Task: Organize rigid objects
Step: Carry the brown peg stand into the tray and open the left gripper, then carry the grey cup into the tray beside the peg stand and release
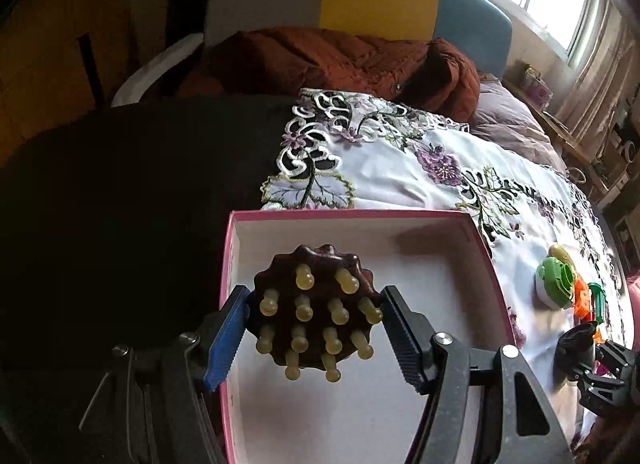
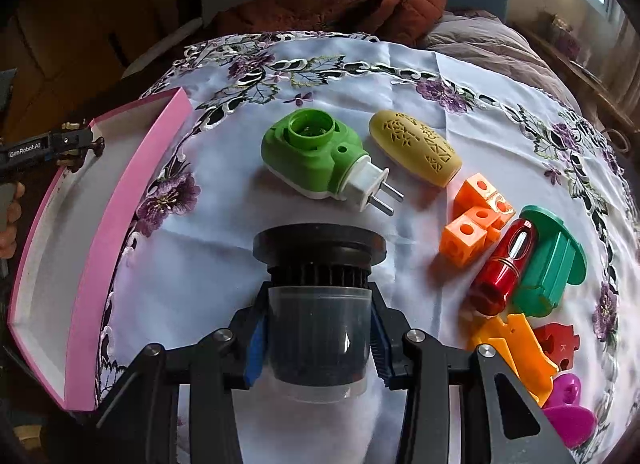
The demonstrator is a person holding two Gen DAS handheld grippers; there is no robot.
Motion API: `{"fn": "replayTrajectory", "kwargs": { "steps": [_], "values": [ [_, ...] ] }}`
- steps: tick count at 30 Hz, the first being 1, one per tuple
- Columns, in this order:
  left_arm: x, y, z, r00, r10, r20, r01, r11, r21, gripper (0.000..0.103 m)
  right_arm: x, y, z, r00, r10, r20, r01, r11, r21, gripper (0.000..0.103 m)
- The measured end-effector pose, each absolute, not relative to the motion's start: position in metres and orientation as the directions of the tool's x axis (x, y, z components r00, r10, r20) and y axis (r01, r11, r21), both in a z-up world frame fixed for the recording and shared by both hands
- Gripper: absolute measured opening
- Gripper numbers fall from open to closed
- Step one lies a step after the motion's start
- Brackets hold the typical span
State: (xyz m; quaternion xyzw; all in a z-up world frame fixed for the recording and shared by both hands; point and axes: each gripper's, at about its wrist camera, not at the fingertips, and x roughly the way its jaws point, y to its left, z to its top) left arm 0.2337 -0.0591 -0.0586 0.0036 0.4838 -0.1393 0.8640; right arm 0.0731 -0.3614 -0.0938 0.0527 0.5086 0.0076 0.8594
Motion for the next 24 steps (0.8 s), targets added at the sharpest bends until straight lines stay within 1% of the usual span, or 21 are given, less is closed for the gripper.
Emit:
{"fn": "replayTrajectory", "kwargs": {
  "steps": [7, 10, 13, 16, 19, 24],
  "values": [
    [0.208, -0.043, -0.044, 0.531, -0.244, -0.811, 0.236, 0.962, -0.136, 0.068, 0.074, -0.363, -0.094, 0.484, 0.079, -0.872, 0.053, 0.991, 0.119, 0.044],
    [0.202, -0.046, -0.043, 0.528, -0.219, -0.821, 0.254, 0.963, -0.093, 0.068, 0.074, -0.364, -0.094, 0.485, 0.081, -0.871, 0.057, 0.991, 0.124, 0.044],
    [0.194, -0.042, -0.037, 0.54, -0.238, -0.807, 0.24, 0.963, -0.124, 0.068, 0.073, -0.362, -0.094, 0.486, 0.072, -0.871, 0.053, 0.992, 0.111, 0.044],
    [0.174, -0.041, -0.029, 0.569, -0.234, -0.788, 0.229, 0.966, -0.121, 0.068, 0.073, -0.361, -0.095, 0.487, 0.062, -0.871, 0.051, 0.994, 0.099, 0.044],
    [0.152, -0.04, -0.027, 0.595, -0.205, -0.777, 0.215, 0.972, -0.091, 0.068, 0.073, -0.36, -0.095, 0.489, 0.055, -0.871, 0.046, 0.995, 0.088, 0.044],
    [0.118, -0.034, -0.023, 0.62, -0.169, -0.766, 0.163, 0.983, -0.086, 0.068, 0.073, -0.359, -0.095, 0.492, 0.05, -0.869, 0.044, 0.996, 0.082, 0.044]
  ]
}}
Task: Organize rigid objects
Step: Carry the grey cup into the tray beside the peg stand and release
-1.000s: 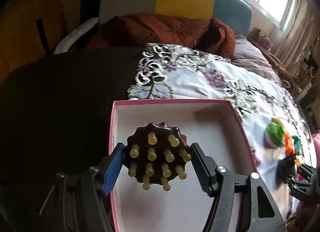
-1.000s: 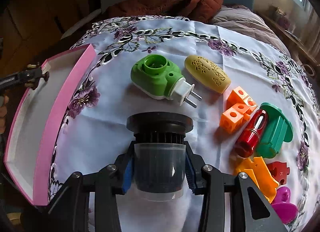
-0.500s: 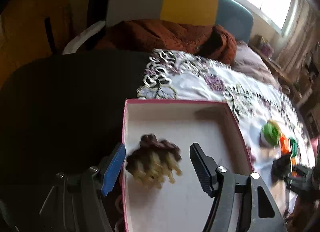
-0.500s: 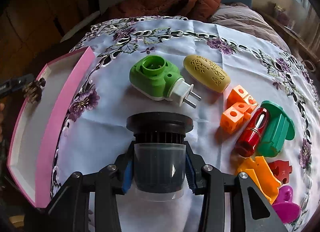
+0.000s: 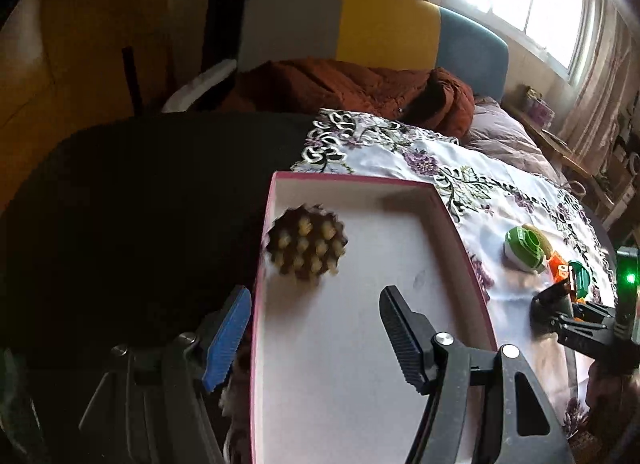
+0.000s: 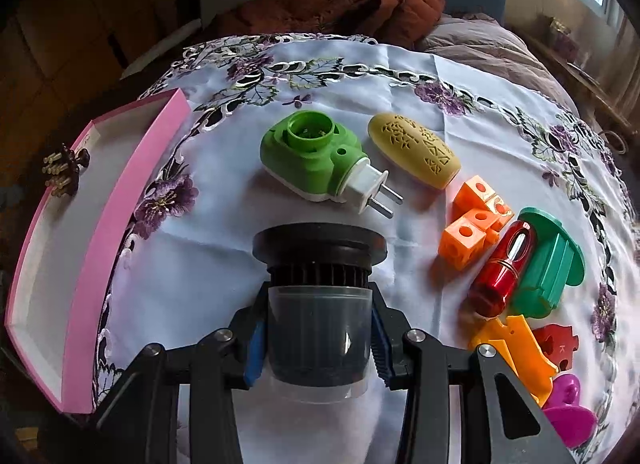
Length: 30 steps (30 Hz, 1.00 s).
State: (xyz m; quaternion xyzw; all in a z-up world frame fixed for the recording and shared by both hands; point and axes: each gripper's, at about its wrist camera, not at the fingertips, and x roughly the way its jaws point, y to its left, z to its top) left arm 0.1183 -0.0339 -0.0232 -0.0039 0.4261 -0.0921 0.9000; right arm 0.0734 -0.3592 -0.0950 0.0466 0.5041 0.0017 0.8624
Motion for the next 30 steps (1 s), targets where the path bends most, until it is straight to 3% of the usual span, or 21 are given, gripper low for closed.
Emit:
{"fn": "replayTrajectory", "kwargs": {
  "steps": [30],
  "values": [
    [0.042, -0.016, -0.022, 0.637, -0.112, -0.763, 0.059, 0.994, -0.097, 0.068, 0.07, -0.353, -0.097, 0.5, 0.019, -0.866, 0.057, 0.997, 0.055, 0.043]
  ]
}}
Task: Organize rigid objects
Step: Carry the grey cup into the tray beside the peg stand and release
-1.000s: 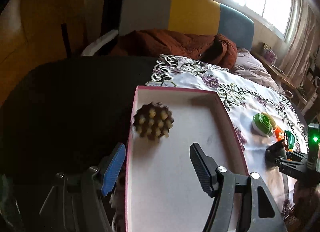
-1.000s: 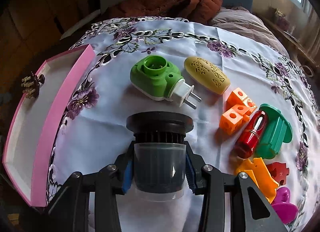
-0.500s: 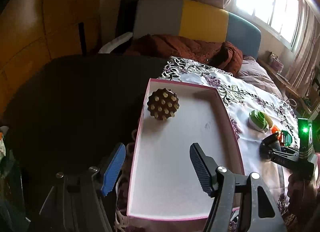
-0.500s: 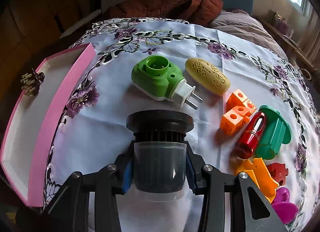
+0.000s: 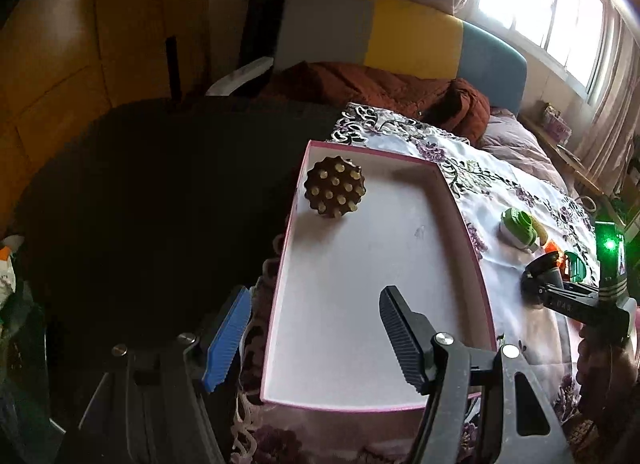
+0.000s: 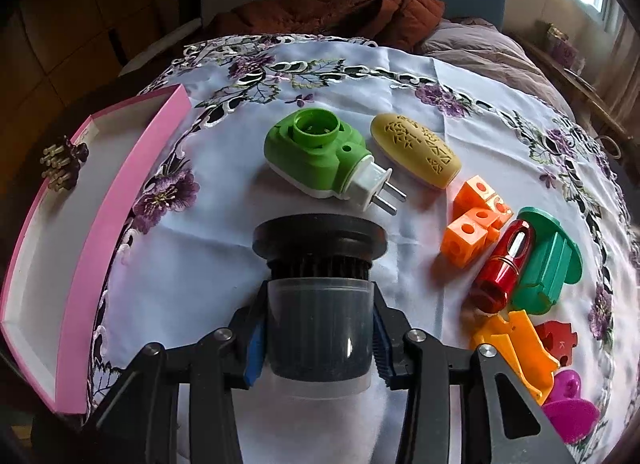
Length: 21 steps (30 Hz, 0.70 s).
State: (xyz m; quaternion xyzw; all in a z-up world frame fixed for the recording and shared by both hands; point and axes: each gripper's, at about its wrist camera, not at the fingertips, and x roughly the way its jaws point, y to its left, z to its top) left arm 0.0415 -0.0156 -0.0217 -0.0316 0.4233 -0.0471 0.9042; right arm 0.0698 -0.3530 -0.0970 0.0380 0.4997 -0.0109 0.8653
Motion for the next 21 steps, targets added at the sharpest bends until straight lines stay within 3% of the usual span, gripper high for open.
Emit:
{"fn": "replayTrajectory", "kwargs": {
  "steps": [11, 21],
  "values": [
    [0.027, 0.004, -0.03, 0.633, -0.114, -0.766, 0.027, 0.992, -0.125, 0.068, 0.051, -0.337, -0.078, 0.548, 0.032, -0.836, 0.114, 0.987, 0.113, 0.043],
    [0.022, 0.014, -0.028, 0.646, -0.105, -0.756, 0.011, 0.992, -0.128, 0.068, 0.056, -0.265, -0.041, 0.61, 0.156, -0.777, -0.048, 0.986, 0.16, 0.043]
  ]
}}
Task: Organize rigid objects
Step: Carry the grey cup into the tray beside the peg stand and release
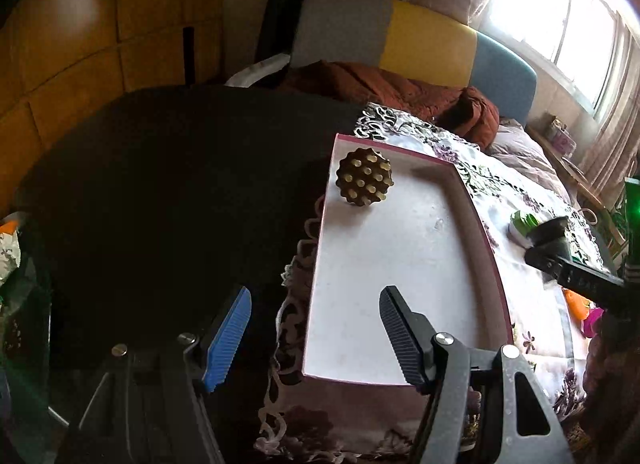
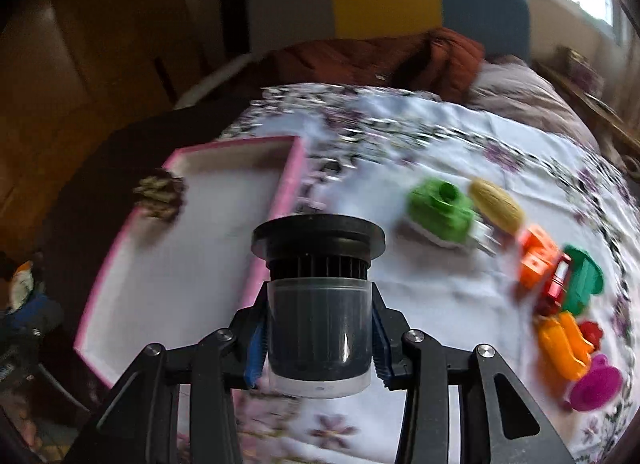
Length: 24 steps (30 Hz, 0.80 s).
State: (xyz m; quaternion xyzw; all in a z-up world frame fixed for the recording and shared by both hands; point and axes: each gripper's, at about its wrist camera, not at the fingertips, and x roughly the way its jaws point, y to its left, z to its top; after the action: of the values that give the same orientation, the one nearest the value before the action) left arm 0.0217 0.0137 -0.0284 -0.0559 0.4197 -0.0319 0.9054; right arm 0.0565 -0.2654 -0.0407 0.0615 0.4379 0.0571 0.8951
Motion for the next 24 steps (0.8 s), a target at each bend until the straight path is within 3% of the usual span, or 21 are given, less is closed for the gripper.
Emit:
{"fn": "replayTrajectory", "kwargs": {
  "steps": [10, 21, 22, 24],
  "values": [
    [0.018, 0.023, -0.028, 0.647, -0.096, -0.756, -0.007, 0.991, -0.132, 0.068, 0.083, -0.179, -0.04, 0.557, 0.273, -0.784, -0.222, 0.959, 0.176, 0.043],
    [0.018, 0.043, -0.033, 0.641, -0.091, -0.762, -0.05, 0.986, -0.16, 0.068, 0.134, -0.119, -0.07, 0.439, 0.298, -0.848, -0.262, 0.945, 0.197, 0.044],
    [0.019, 0.044, -0.034, 0.639, -0.092, -0.764, -0.051, 0.986, -0.162, 0.068, 0.136, -0.115, -0.072, 0.429, 0.299, -0.853, -0.261, 0.944, 0.2, 0.045],
    [0.019, 0.044, -0.035, 0.637, -0.093, -0.765, -0.052, 0.985, -0.163, 0.068, 0.14, -0.11, -0.076, 0.414, 0.305, -0.858, -0.257, 0.943, 0.211, 0.058]
  ]
}}
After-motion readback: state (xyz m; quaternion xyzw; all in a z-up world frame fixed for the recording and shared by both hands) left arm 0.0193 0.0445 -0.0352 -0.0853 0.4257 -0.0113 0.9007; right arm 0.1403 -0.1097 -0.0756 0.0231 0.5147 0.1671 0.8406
